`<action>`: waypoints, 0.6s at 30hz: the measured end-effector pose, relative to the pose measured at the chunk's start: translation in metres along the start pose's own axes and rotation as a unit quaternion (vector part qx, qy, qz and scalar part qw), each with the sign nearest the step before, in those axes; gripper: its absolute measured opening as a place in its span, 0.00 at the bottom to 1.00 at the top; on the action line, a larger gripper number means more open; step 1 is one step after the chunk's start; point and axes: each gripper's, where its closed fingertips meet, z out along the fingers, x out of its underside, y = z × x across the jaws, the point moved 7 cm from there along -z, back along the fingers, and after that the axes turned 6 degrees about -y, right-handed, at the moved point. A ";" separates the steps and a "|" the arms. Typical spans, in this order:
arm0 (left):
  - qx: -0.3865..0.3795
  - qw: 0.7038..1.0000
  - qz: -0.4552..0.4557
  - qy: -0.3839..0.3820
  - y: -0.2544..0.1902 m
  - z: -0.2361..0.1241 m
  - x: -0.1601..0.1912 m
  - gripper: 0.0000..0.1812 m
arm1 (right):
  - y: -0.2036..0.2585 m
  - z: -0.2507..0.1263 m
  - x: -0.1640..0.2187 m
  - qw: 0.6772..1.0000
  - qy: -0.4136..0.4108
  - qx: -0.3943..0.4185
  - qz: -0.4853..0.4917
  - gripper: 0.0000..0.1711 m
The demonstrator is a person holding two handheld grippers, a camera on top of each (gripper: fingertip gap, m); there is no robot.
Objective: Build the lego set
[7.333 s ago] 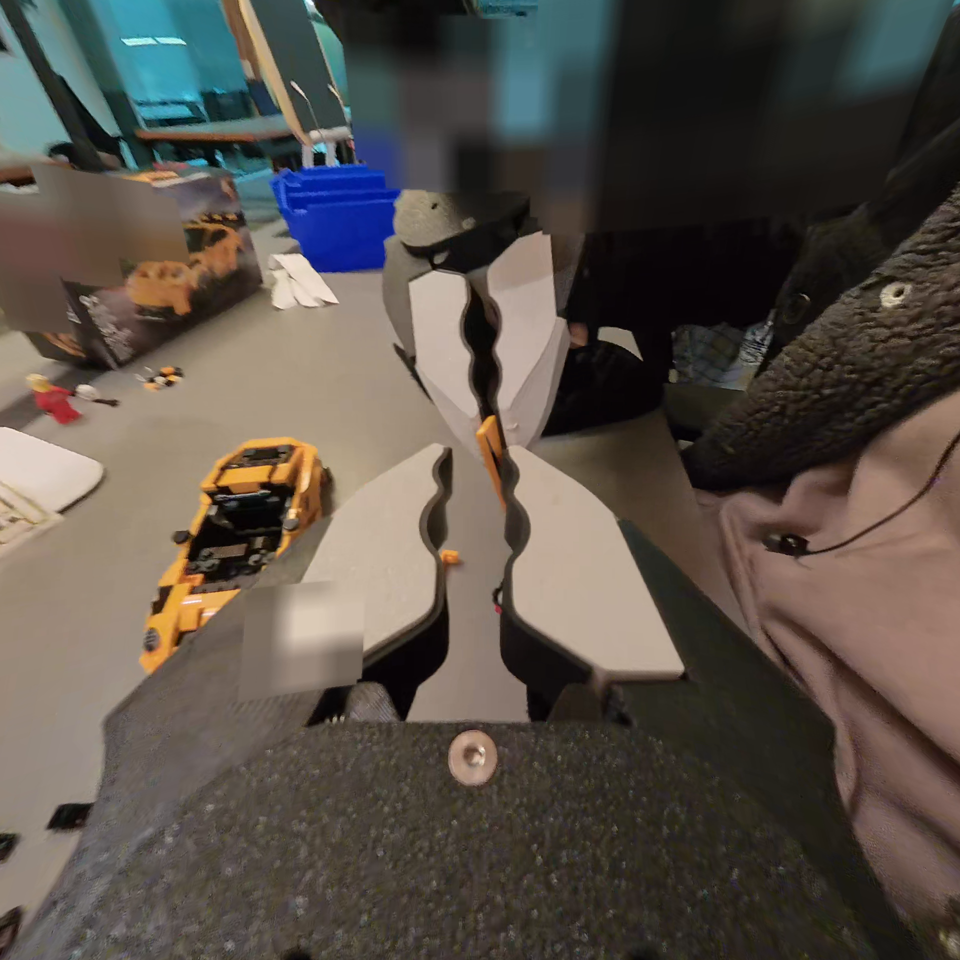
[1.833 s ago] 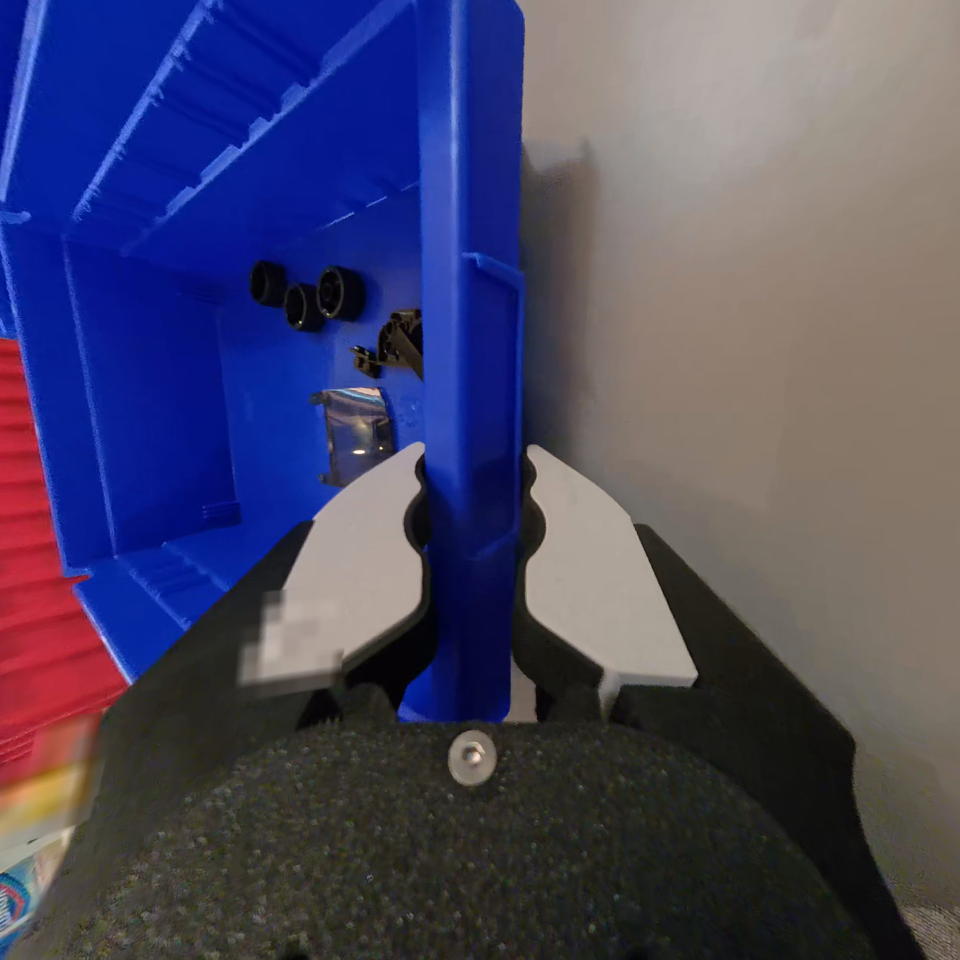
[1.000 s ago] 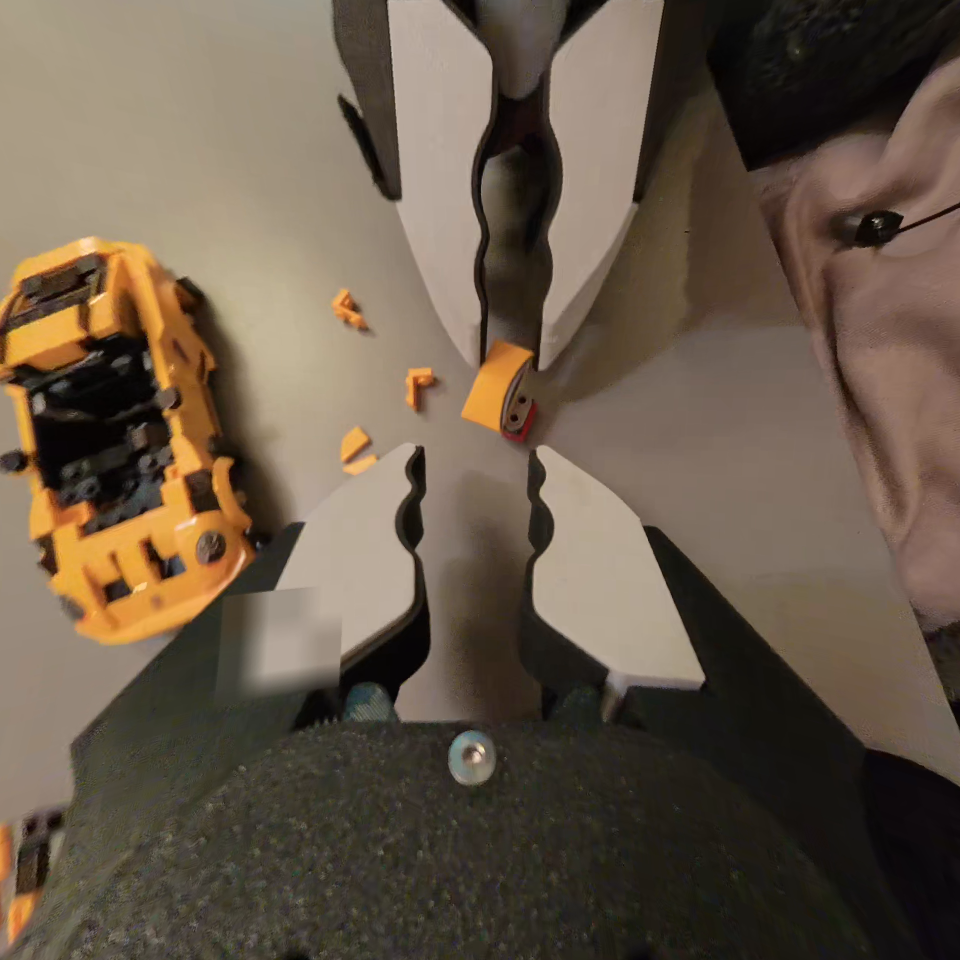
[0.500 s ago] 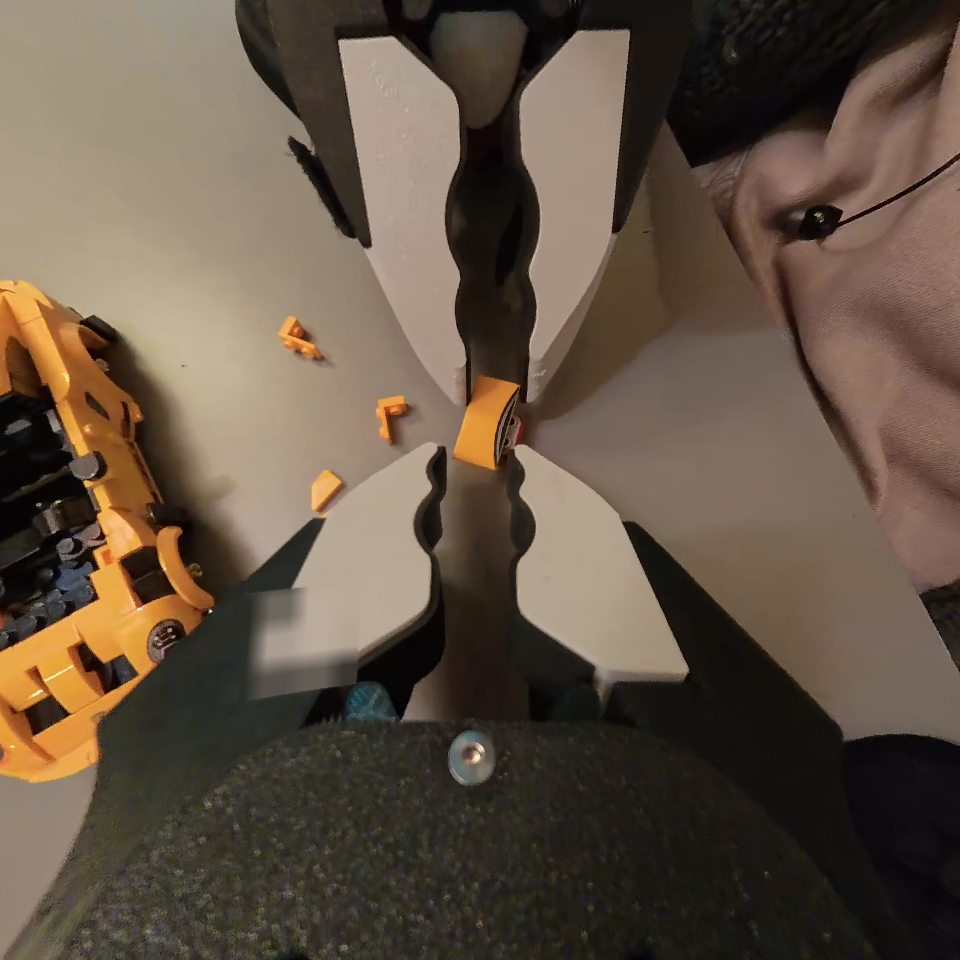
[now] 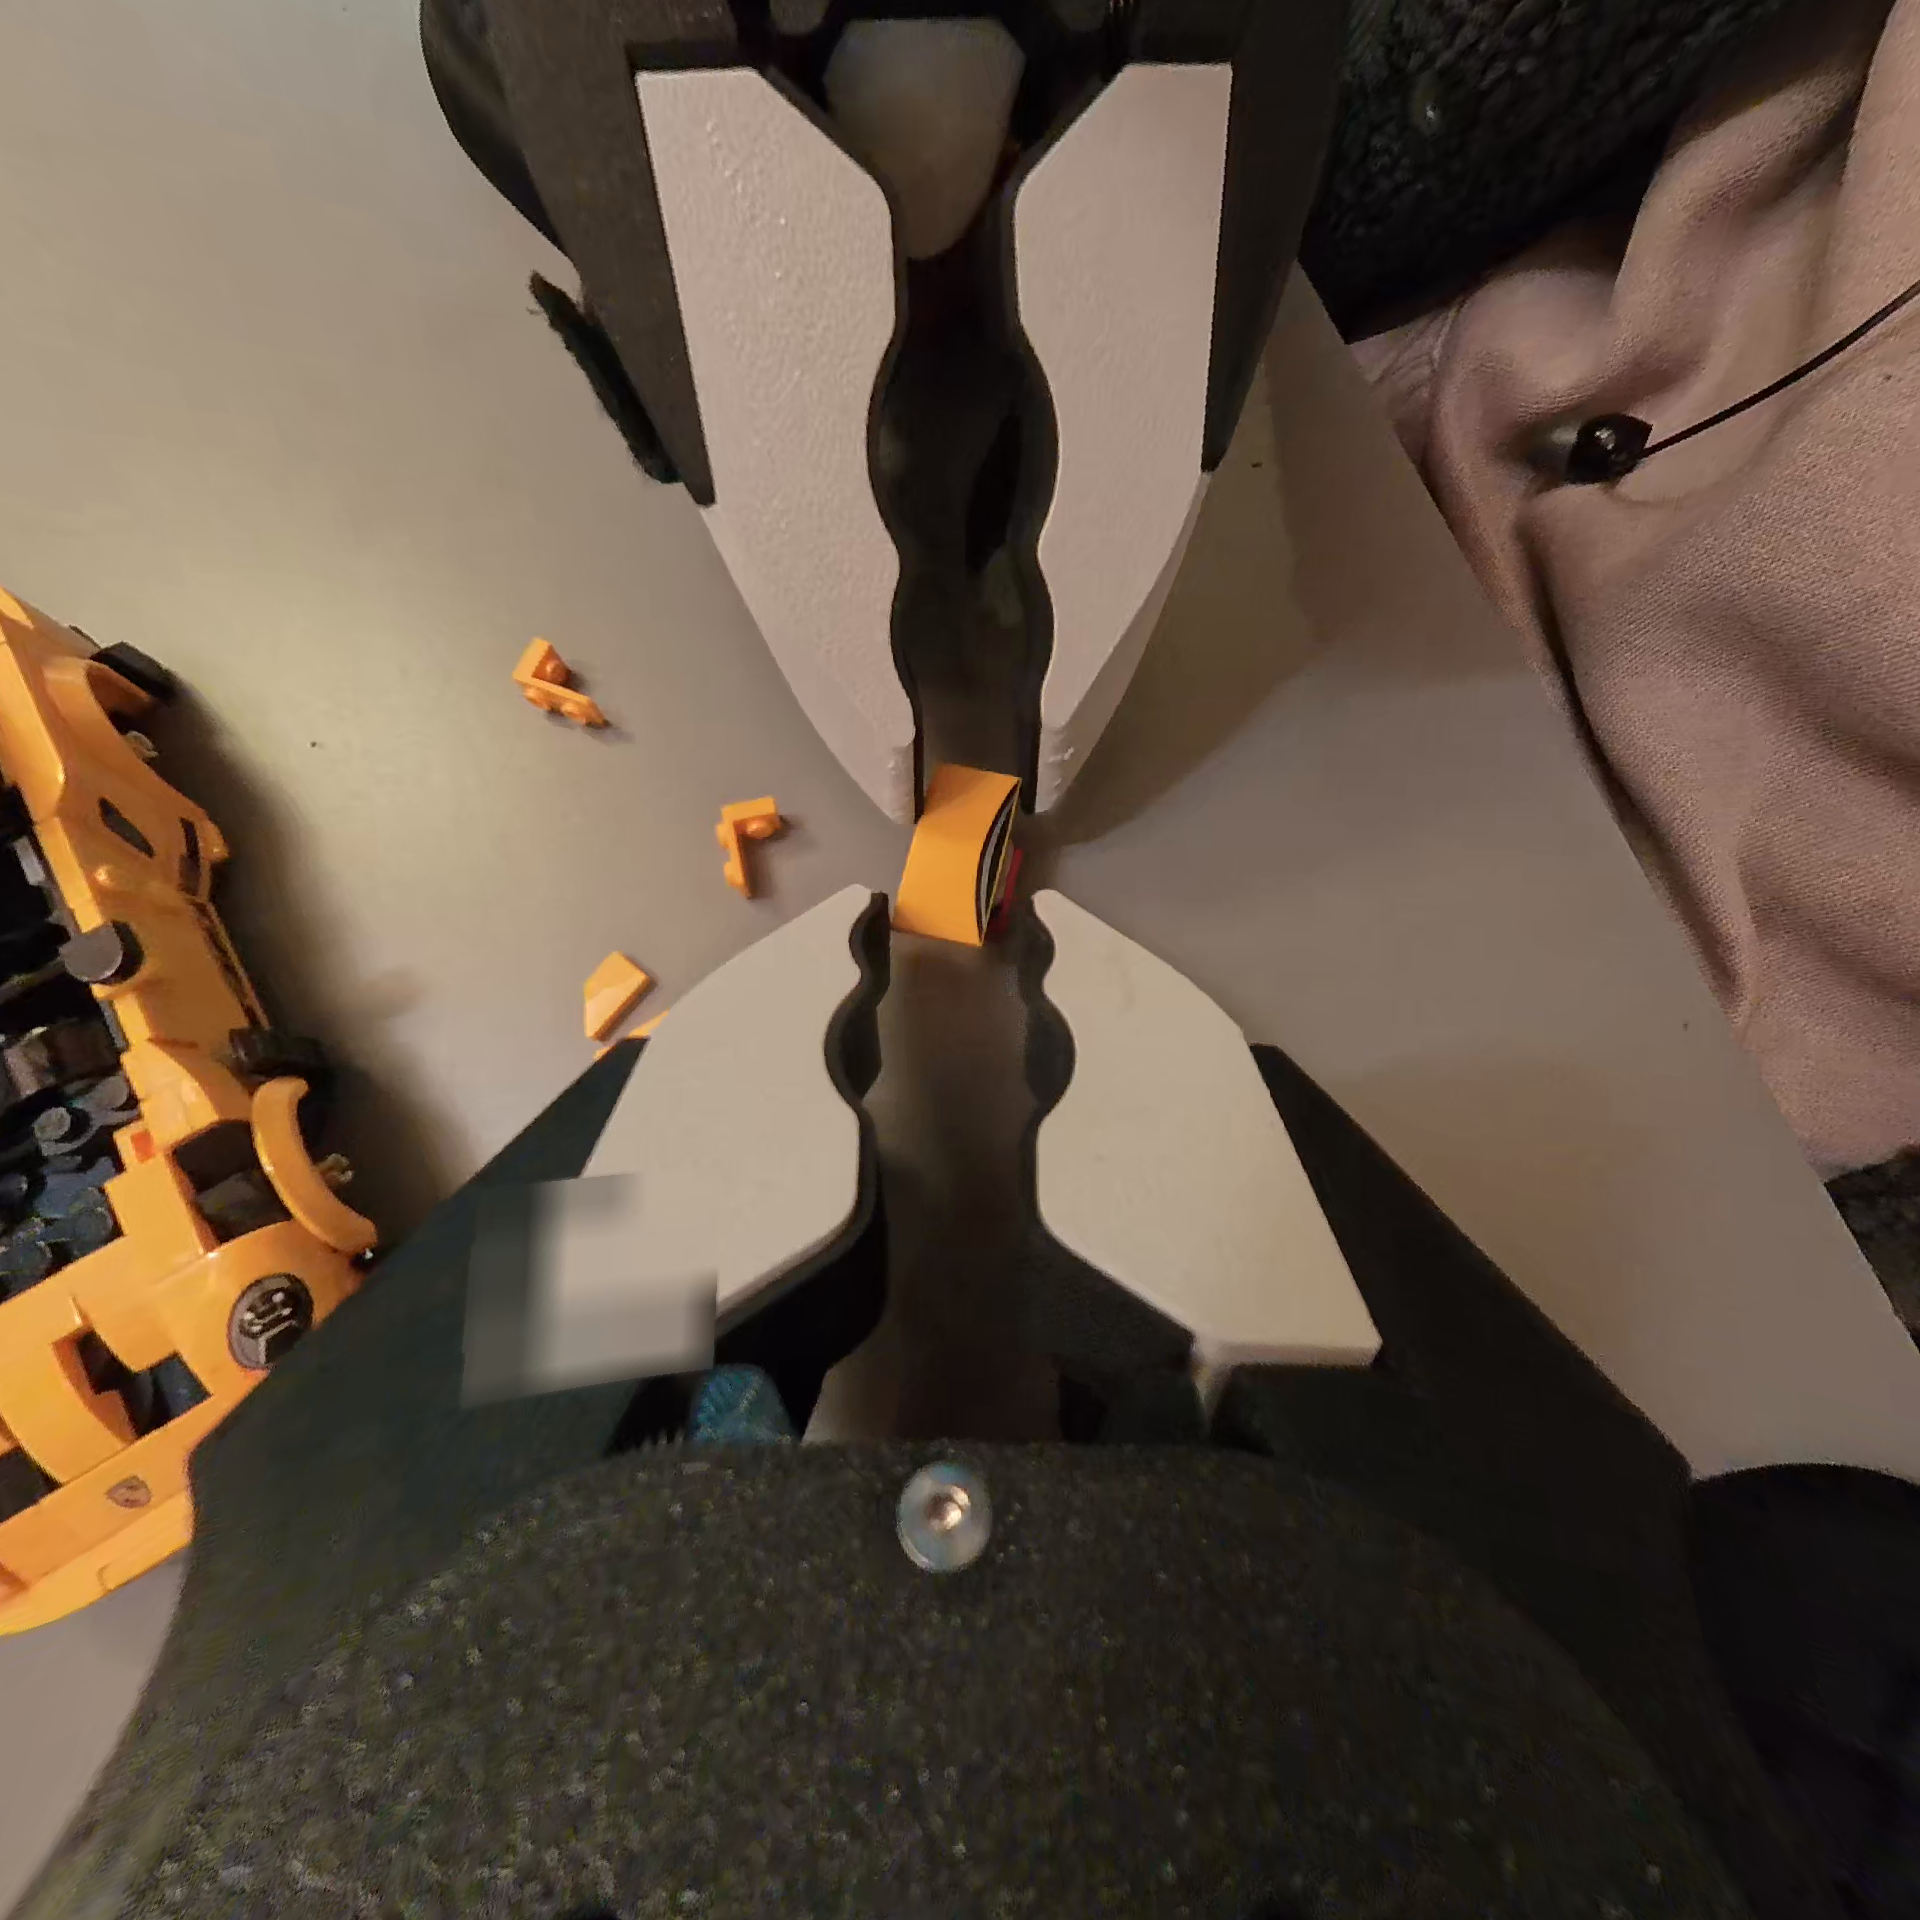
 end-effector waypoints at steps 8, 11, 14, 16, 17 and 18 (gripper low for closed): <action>0.006 1.000 -0.015 -0.006 0.001 0.004 0.000 0.10 | 0.001 0.000 -0.002 1.000 0.015 -0.001 -0.023 0.10; 0.006 1.000 -0.016 -0.006 0.001 0.003 0.000 0.10 | 0.001 0.001 -0.002 1.000 0.016 0.000 -0.023 0.10; 0.009 1.000 -0.020 -0.008 0.002 0.004 0.001 0.10 | 0.000 0.000 -0.002 1.000 0.015 0.002 -0.019 0.10; 0.011 1.000 -0.022 -0.008 0.002 0.004 0.001 0.10 | 0.000 0.000 -0.002 1.000 0.015 0.003 -0.017 0.10; 0.011 1.000 -0.023 -0.008 0.002 0.004 0.001 0.10 | 0.000 0.000 -0.002 1.000 0.015 0.004 -0.016 0.10; 0.011 1.000 -0.023 -0.007 0.002 0.004 0.001 0.10 | 0.000 0.001 -0.002 1.000 0.016 0.007 -0.016 0.10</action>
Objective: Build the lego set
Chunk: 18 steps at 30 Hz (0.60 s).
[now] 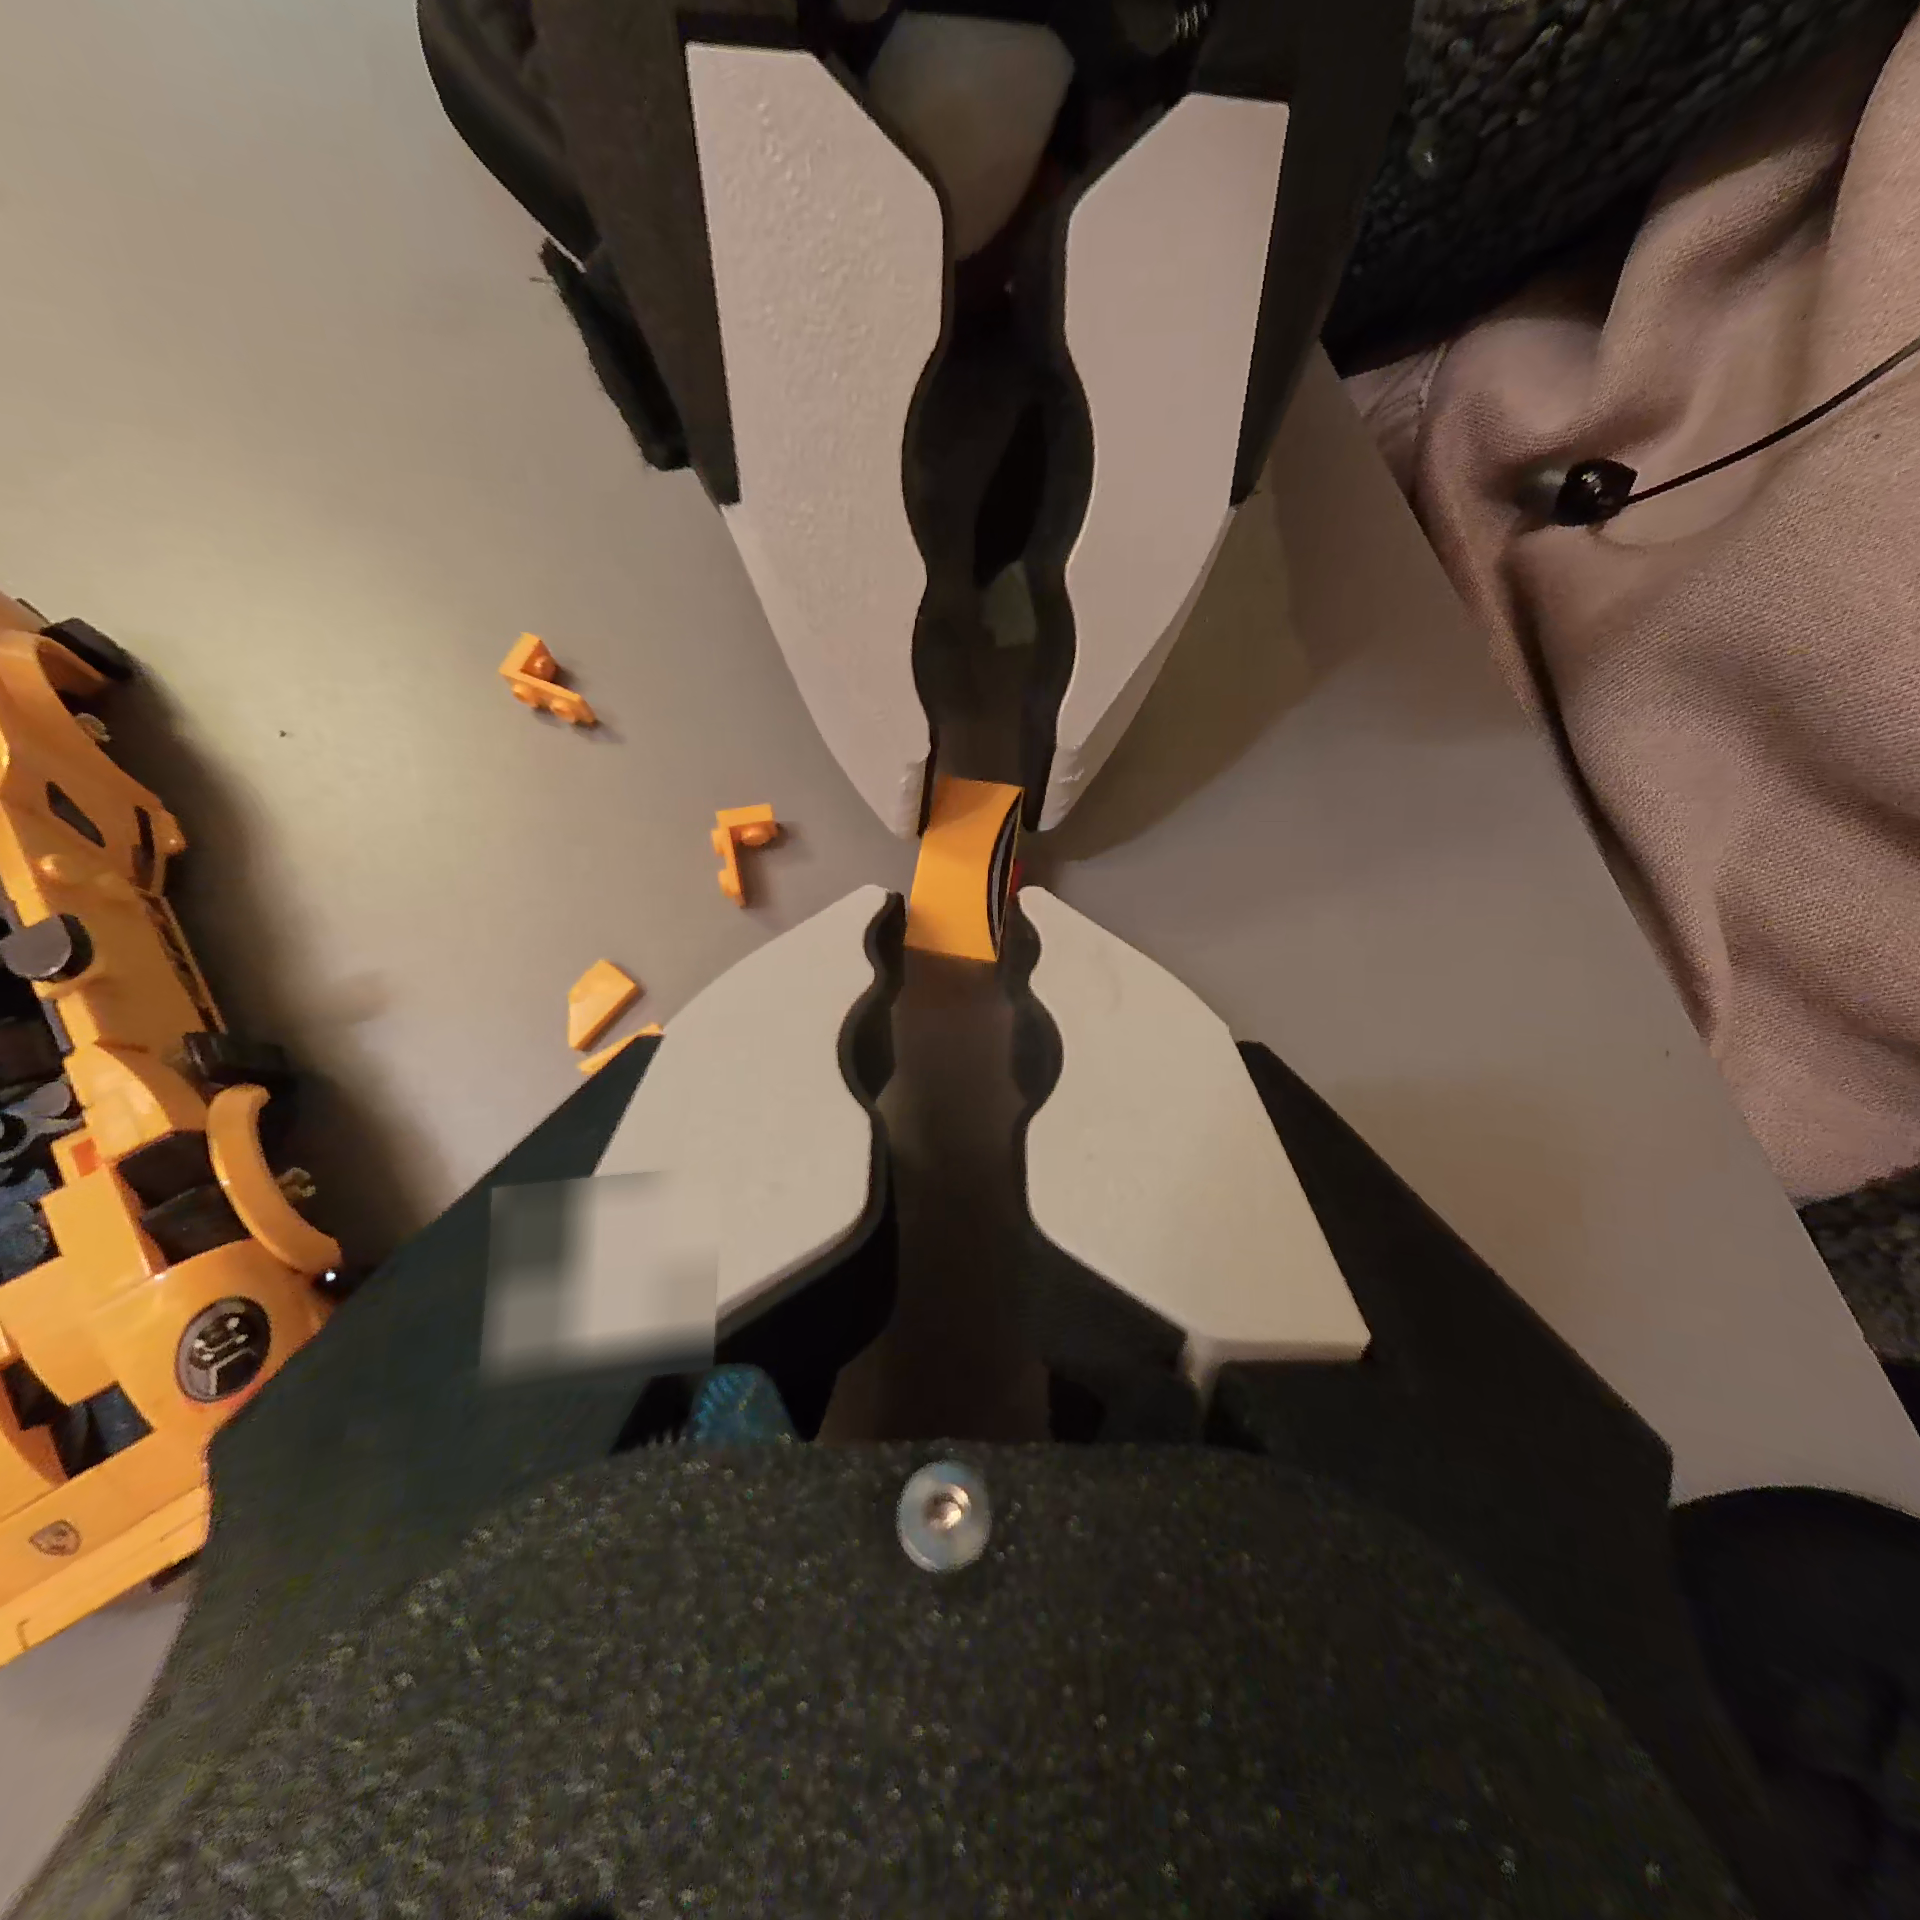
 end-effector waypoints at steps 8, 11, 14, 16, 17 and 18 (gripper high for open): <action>0.002 1.000 0.000 0.007 0.000 0.001 -0.001 0.09 | -0.006 -0.003 -0.009 0.997 -0.010 -0.005 0.073 0.13; 0.002 1.000 0.004 0.009 0.000 0.001 -0.001 0.09 | -0.008 0.000 -0.007 0.995 0.005 -0.013 0.101 0.11; 0.005 1.000 0.009 0.012 0.000 0.000 -0.001 0.09 | -0.007 0.001 -0.007 0.992 0.007 -0.022 0.120 0.08; 0.010 1.000 0.011 0.013 0.001 0.000 -0.002 0.09 | -0.007 0.001 -0.007 0.991 0.009 -0.023 0.133 0.08; 0.014 1.000 0.012 0.013 0.001 0.001 -0.002 0.09 | -0.007 0.001 -0.007 0.990 0.011 -0.024 0.139 0.08; 0.019 1.000 0.013 0.014 0.002 0.000 -0.002 0.09 | -0.007 0.002 -0.007 0.989 0.012 -0.026 0.145 0.08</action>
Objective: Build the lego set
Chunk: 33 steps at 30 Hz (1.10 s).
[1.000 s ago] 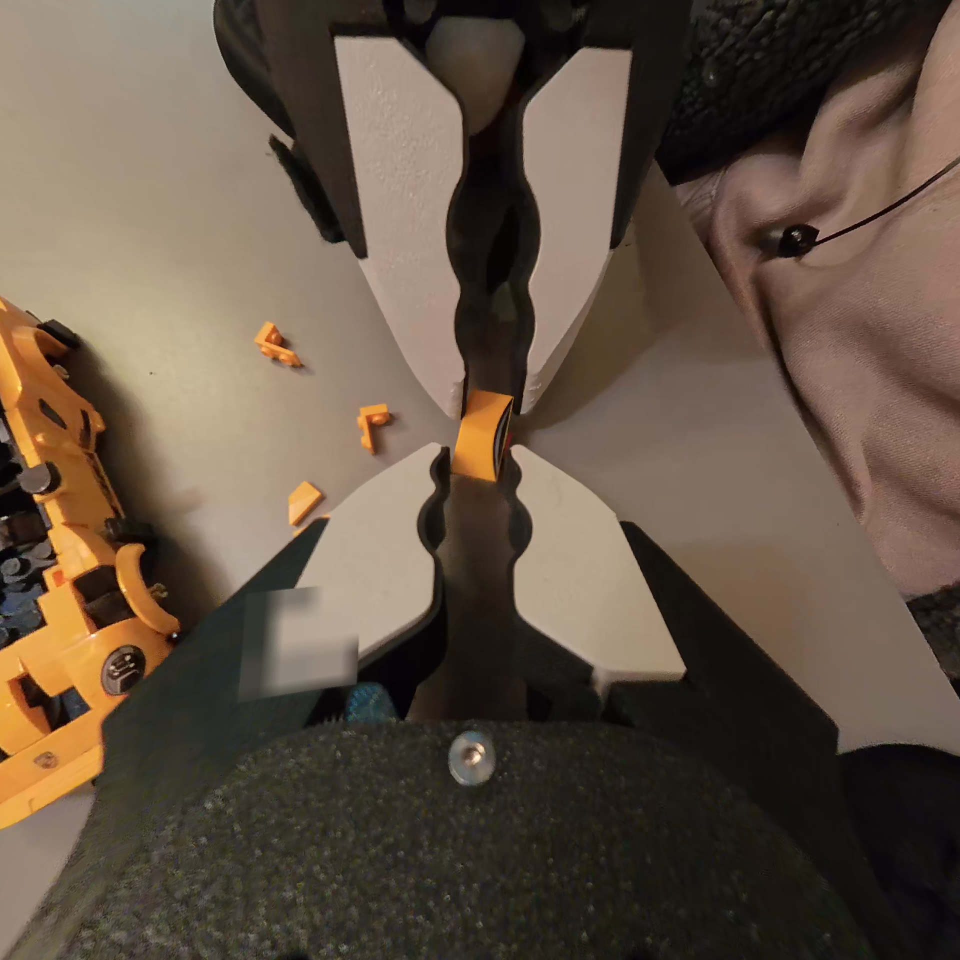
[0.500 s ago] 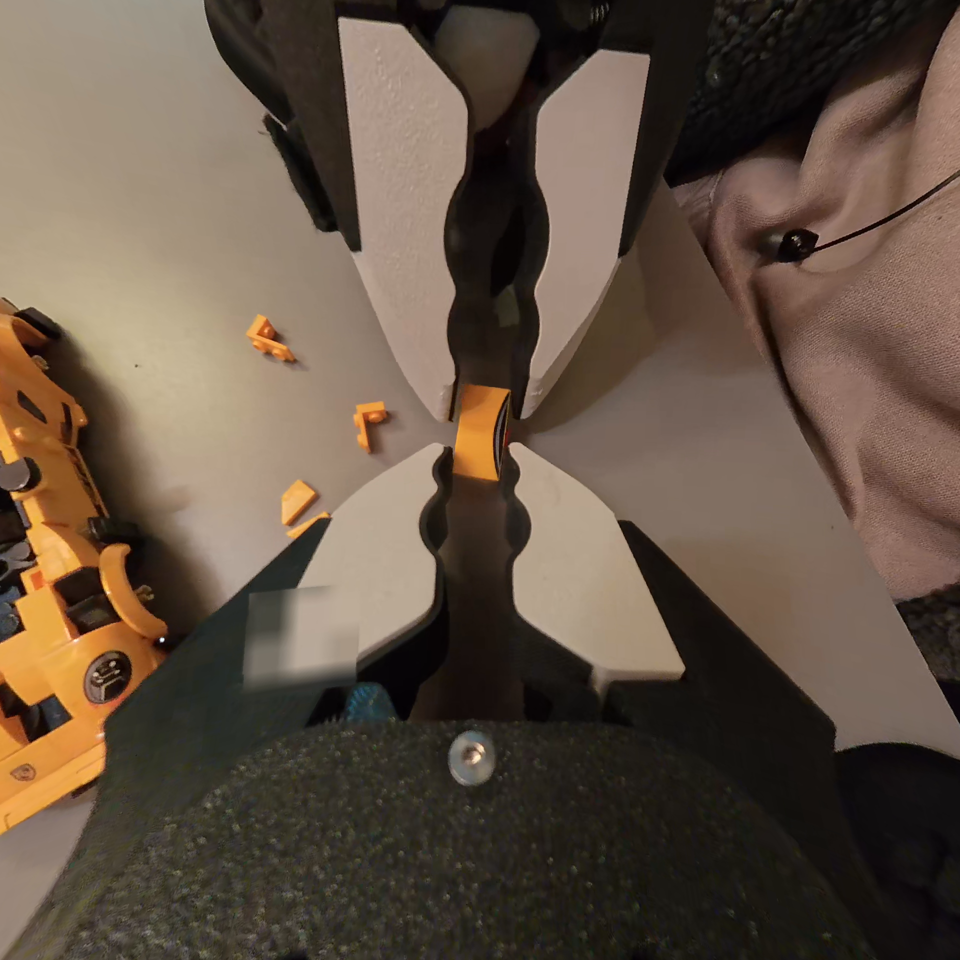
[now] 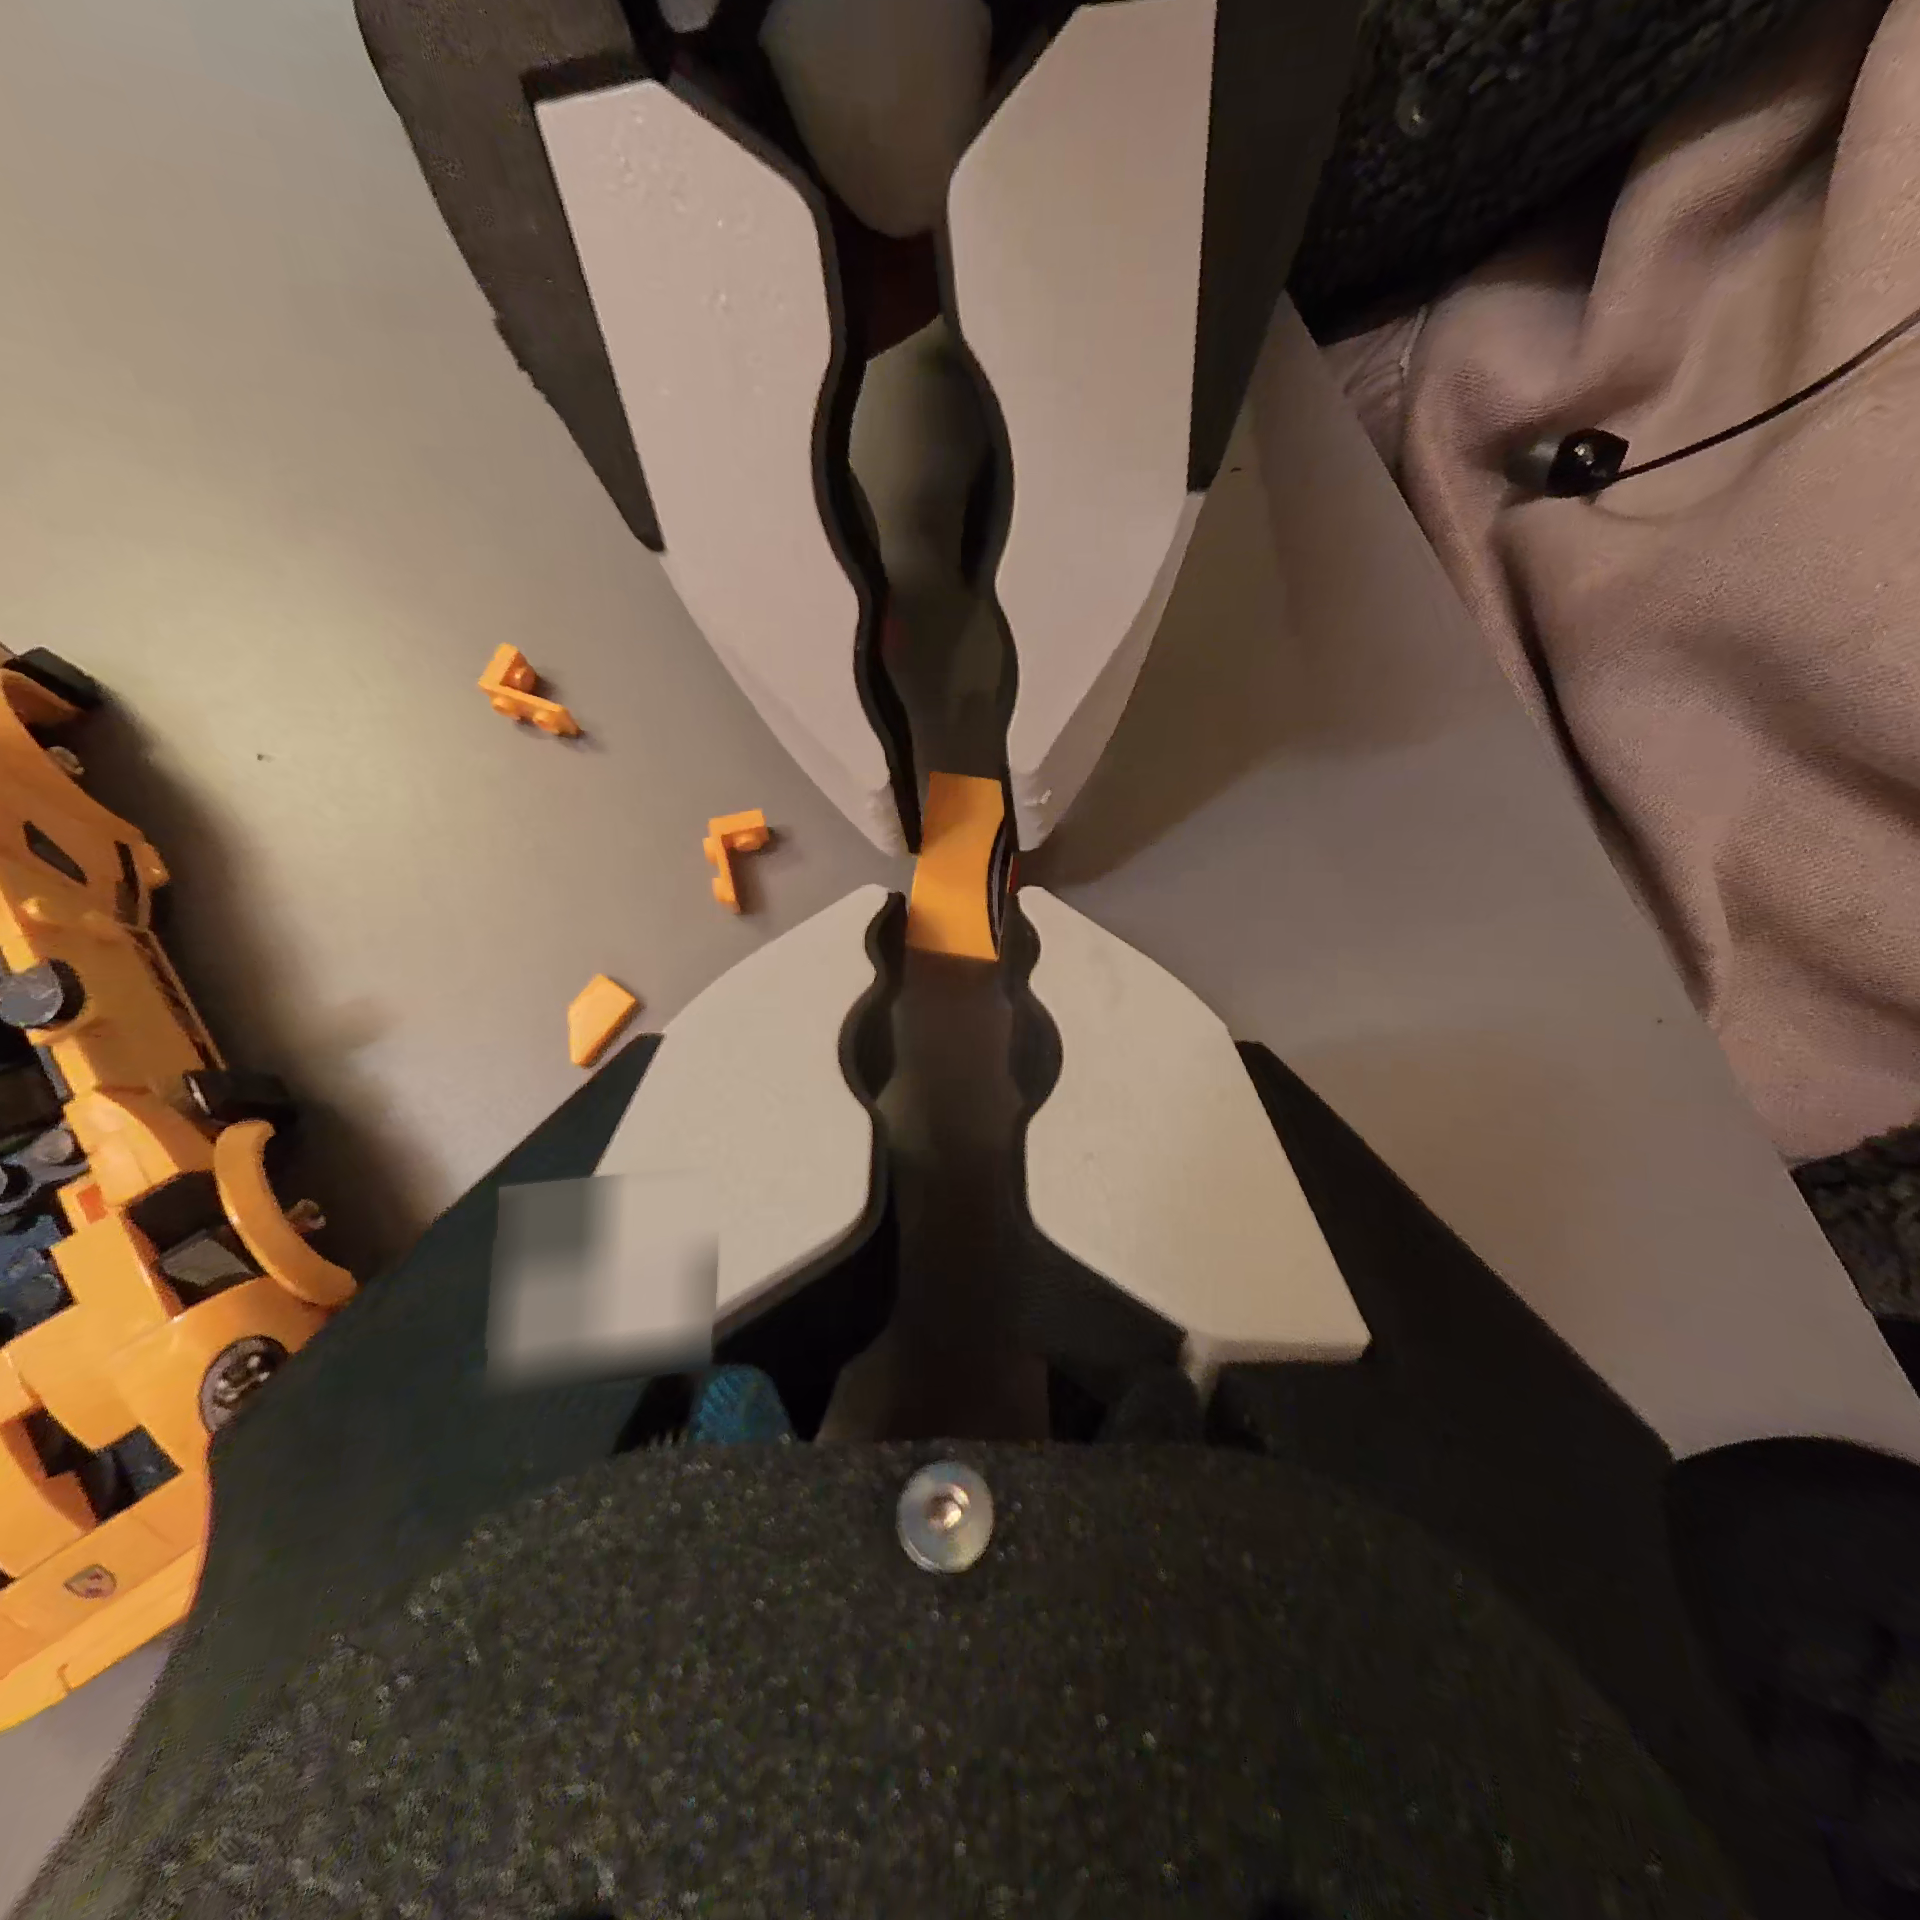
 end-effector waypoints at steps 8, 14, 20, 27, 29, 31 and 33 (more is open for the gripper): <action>0.026 1.000 0.010 0.002 0.003 0.000 0.000 0.09 | -0.001 0.002 0.000 0.999 0.009 -0.015 0.040 0.09; 0.028 0.999 0.017 0.001 0.003 0.000 0.001 0.09 | -0.002 0.004 0.000 0.998 0.017 -0.027 0.051 0.09; 0.030 0.999 0.022 0.007 0.003 0.000 0.001 0.10 | -0.003 0.005 0.000 0.997 0.021 -0.037 0.063 0.09; 0.029 0.999 0.027 0.014 0.002 0.001 0.000 0.10 | -0.004 0.006 0.002 0.995 0.012 -0.050 0.084 0.09; 0.027 0.999 0.030 0.013 0.002 0.001 0.001 0.10 | -0.004 0.006 0.002 0.996 0.013 -0.048 0.080 0.09; 0.025 0.999 0.032 0.011 0.002 0.001 0.001 0.10 | -0.004 0.006 0.002 0.996 0.013 -0.047 0.080 0.09; 0.021 0.999 0.026 0.002 0.002 0.000 0.001 0.09 | -0.003 0.006 0.001 0.997 0.008 -0.042 0.064 0.08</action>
